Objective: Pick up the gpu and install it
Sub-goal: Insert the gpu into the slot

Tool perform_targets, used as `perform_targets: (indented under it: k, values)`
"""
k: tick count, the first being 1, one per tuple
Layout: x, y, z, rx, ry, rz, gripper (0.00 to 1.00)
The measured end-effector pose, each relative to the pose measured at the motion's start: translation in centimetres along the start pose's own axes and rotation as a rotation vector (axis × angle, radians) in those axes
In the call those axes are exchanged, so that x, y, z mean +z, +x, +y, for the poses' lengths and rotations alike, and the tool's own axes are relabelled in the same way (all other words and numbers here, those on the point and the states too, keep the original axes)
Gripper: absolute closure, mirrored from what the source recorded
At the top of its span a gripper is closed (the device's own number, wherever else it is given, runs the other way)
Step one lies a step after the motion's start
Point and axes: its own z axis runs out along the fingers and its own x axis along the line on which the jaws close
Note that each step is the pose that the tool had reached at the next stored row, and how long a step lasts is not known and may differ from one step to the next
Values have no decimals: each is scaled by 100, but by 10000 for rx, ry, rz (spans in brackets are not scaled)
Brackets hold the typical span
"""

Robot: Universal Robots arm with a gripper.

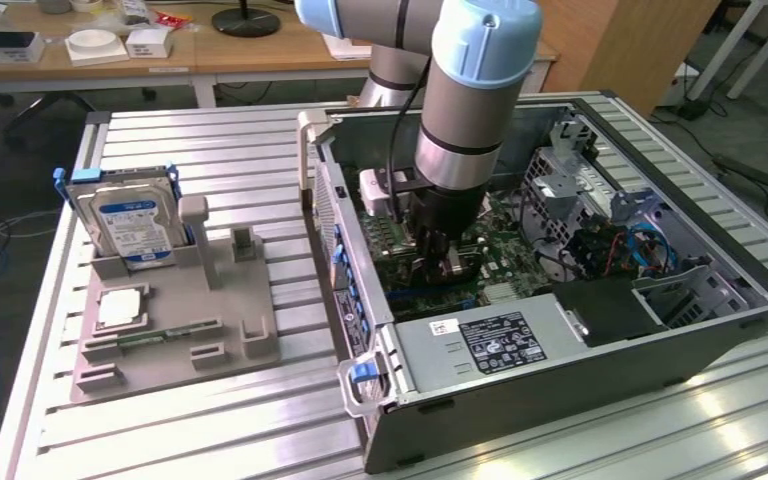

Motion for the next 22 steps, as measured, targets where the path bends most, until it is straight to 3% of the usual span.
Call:
perform_targets:
  k: [22]
  values:
    - [0,-1,-20,0,-2,0,73]
